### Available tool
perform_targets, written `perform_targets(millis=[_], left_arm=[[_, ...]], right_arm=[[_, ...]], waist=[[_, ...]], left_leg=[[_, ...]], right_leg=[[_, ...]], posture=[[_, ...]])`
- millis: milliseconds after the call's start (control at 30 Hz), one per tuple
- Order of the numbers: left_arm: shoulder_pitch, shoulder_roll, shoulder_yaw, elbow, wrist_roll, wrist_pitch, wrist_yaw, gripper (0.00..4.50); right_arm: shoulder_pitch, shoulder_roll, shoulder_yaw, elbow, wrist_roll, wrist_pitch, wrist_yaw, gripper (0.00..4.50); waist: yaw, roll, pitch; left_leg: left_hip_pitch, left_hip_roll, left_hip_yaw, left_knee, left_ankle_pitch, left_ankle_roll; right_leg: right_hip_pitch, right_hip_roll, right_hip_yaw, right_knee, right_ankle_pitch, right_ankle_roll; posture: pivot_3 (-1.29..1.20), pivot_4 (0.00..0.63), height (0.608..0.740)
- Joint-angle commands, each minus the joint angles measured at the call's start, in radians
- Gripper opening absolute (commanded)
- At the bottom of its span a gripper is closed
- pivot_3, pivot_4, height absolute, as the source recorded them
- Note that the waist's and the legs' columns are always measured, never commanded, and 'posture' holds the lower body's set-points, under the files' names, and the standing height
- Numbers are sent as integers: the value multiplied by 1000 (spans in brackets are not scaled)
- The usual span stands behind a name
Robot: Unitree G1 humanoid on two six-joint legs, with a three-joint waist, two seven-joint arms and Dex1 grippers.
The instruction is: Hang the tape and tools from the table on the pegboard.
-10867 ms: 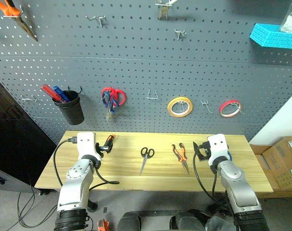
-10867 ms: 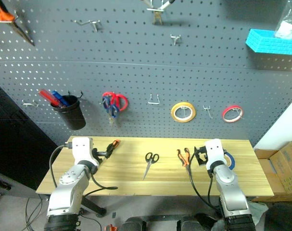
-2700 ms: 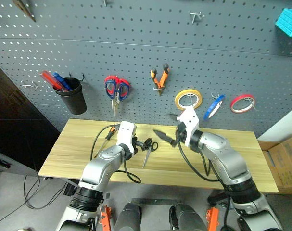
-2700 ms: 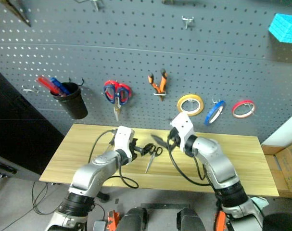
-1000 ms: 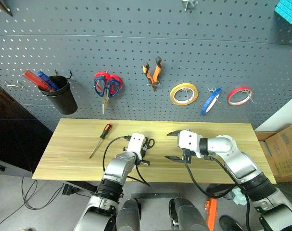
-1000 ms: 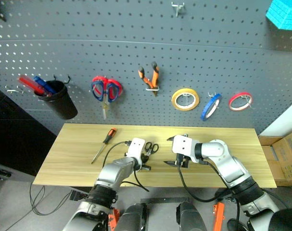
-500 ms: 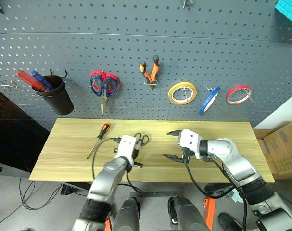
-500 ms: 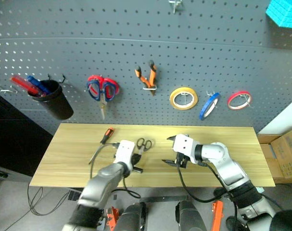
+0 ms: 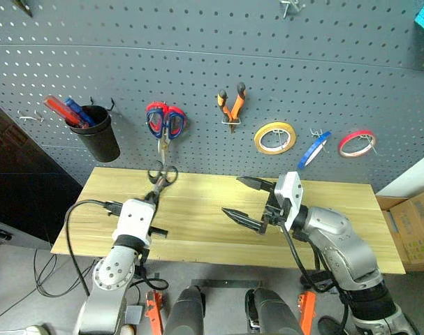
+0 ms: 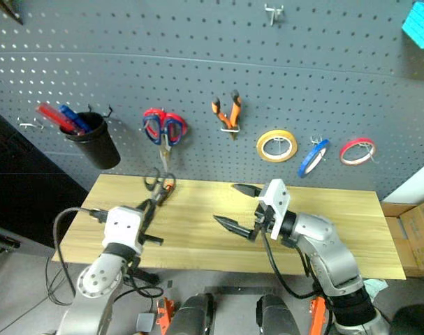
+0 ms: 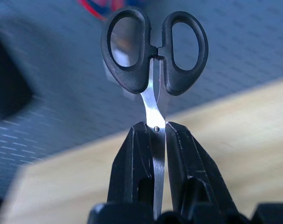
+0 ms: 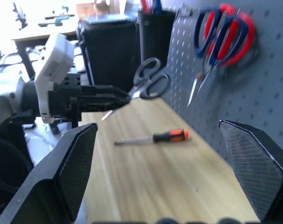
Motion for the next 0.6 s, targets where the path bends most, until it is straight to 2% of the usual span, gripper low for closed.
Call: perform_targets(millis=[33, 267, 600], left_arm=[[-104, 7, 30, 28, 31, -71, 40, 118], [-262, 26, 37, 156, 32, -119, 27, 118], [-356, 29, 28, 278, -25, -141, -49, 118]], right_arm=[[-63, 26, -7, 41, -6, -40, -18, 4500], [-124, 42, -4, 133, -42, -108, -22, 4500], [-120, 42, -10, 154, -71, -143, -51, 4500]], waist=[[13, -1, -6], [24, -3, -29], [28, -4, -46]], left_leg=[[1, -1, 0, 0, 0, 0], [2, 0, 1, 0, 0, 0], [5, 1, 2, 1, 0, 0]], right_leg=[[0, 3, 0, 0, 1, 1], [1, 7, 1, 1, 3, 4], [3, 8, 2, 3, 4, 4]], posture=[[210, 71, 740], [204, 57, 740], [188, 51, 740]])
